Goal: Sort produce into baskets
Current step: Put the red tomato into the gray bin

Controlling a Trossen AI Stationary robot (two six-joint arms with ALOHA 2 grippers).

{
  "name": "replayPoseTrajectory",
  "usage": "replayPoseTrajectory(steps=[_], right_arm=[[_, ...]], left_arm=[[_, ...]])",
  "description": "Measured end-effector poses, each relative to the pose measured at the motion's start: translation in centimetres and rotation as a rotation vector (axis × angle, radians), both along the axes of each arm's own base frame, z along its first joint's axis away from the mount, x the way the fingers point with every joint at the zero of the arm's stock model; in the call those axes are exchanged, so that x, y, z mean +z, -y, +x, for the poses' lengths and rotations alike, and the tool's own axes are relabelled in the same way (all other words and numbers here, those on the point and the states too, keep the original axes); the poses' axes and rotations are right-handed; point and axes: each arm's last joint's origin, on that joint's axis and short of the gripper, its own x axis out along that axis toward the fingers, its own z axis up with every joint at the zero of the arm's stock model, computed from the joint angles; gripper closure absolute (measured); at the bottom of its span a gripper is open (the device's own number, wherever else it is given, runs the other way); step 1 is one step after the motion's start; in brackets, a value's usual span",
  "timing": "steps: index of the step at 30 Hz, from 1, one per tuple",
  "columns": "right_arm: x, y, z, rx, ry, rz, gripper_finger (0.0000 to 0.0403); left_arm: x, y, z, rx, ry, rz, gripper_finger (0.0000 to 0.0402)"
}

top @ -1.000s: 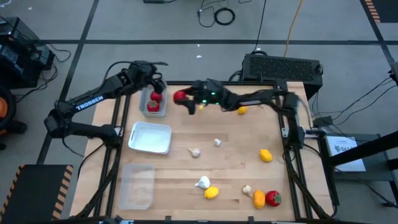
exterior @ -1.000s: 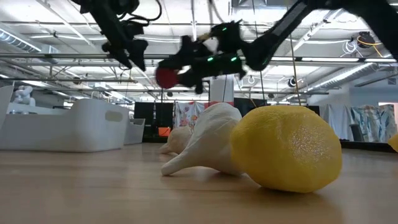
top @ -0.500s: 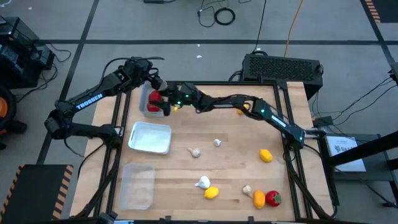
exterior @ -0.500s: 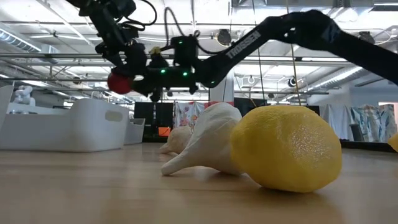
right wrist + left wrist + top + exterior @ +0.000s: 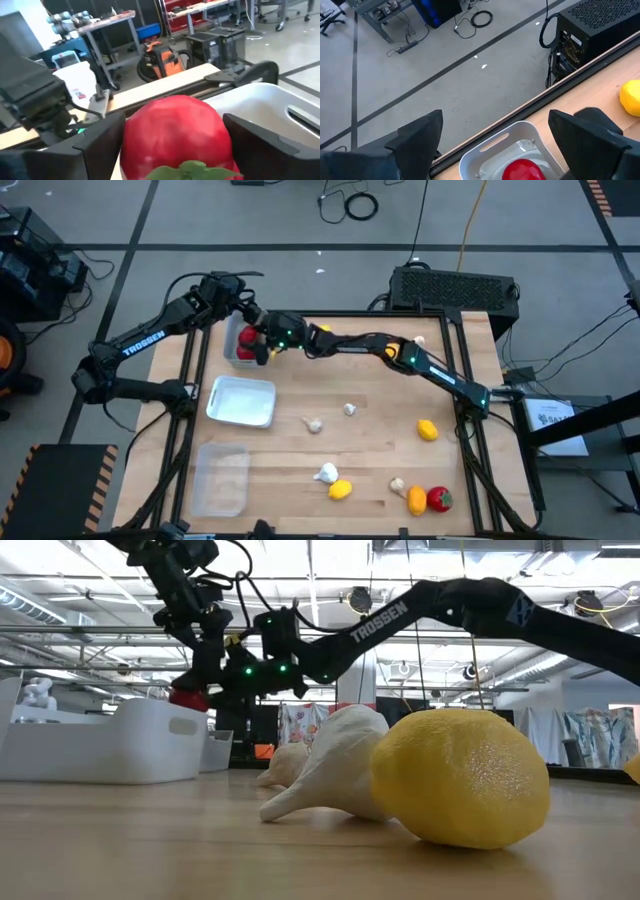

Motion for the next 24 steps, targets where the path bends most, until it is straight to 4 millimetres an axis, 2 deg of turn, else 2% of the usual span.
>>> replayPoseTrajectory(steps=[8,13,19,24], right_arm=[[-0.4,0.9,-0.4,-0.019,-0.047,0.037,0.0050],[0.3,0.9,-0.5,0.022,-0.036,0.028,0.0046],[3.4,0.8,-1.4,0.047,-0.095,-0.016,0.0046],[6.2,0.4,-3.6,0.072,-0.340,-0.044,0.0046]], left_arm=[[0.0,0.0,0.0,0.000,0.000,0.000,0.0032],[0.0,0.0,0.0,0.000,-0.001,-0.001,0.0032],[-0.1,0.1,-0.1,0.000,-0.014,-0.013,0.0032],[-0.3,0.2,-0.2,-0.001,-0.032,-0.031,0.0032]])
